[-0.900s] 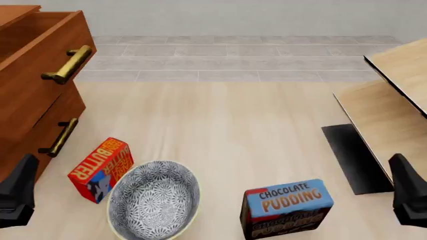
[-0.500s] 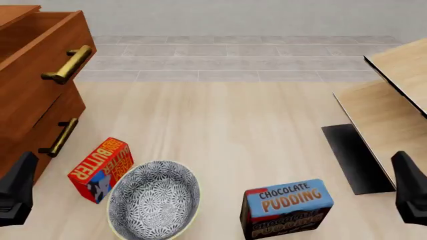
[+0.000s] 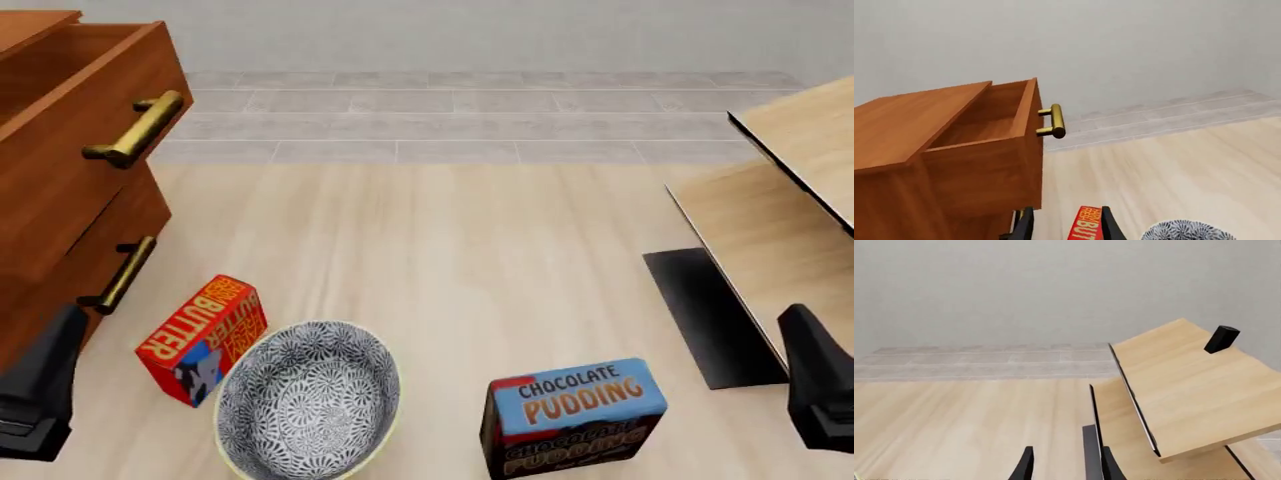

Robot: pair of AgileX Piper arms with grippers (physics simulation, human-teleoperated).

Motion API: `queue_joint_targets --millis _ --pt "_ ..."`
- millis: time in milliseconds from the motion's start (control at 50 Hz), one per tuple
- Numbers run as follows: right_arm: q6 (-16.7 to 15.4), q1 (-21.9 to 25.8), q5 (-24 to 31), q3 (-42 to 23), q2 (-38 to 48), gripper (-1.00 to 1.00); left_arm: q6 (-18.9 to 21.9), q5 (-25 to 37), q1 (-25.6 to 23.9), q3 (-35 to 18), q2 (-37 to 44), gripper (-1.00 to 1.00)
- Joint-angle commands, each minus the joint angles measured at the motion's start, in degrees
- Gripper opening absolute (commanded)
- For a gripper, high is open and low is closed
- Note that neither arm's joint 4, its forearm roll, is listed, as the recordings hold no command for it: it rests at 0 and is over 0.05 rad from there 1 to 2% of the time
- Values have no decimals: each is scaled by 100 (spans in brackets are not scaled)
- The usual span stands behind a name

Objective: Close the top drawer of the cabinet.

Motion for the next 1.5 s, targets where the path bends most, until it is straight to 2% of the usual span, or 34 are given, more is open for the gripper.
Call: queue_joint_targets --millis 20,160,380,460,480,580,660,740,800,860,900,940,1020,1200,1240,1320,1460,1500 --pt "6 13 14 7 -2 100 530 -101 -315 -37 -2 100" --pt "74 -126 -55 22 -1 100 909 -174 -429 -95 -1 100" --pt "22 30 -35 95 -2 100 1514 -415 -612 -41 0 100" --pt "11 78 -18 86 -2 100 1888 -555 -642 28 2 100" --pt "10 84 -13 83 -2 100 1842 -506 -640 3 3 100" --pt "-5 138 -7 102 -2 100 2121 -659 -726 104 -2 100" --pt "-21 180 5 97 -2 100 2487 -821 -857 193 -2 100" --pt "-31 200 -12 100 -3 100 2505 -821 -865 180 -2 100" --pt "-41 206 -8 95 -3 100 2866 -944 -929 192 1 100" --pt "-40 206 -14 97 -3 100 2897 -945 -942 198 -2 100" --pt "-43 212 -7 90 -3 100 3357 -1078 -913 198 1 100" --pt "-49 211 7 77 -3 100 3640 -1143 -914 198 1 100" --pt "-60 211 -8 86 -3 100 3760 -1168 -936 199 5 100" --pt "-35 192 3 57 -3 100 4365 -1422 -1010 199 58 100" --pt "-39 199 8 55 -3 100 4557 -1576 -1049 199 149 100" --pt "-38 220 28 32 -3 100 4629 -2040 -1106 199 613 100" --pt "-41 230 41 3 -3 100 4911 -3680 -1142 199 2268 100" --pt "-36 229 40 3 -3 100 4915 -3858 -1153 199 2442 100"
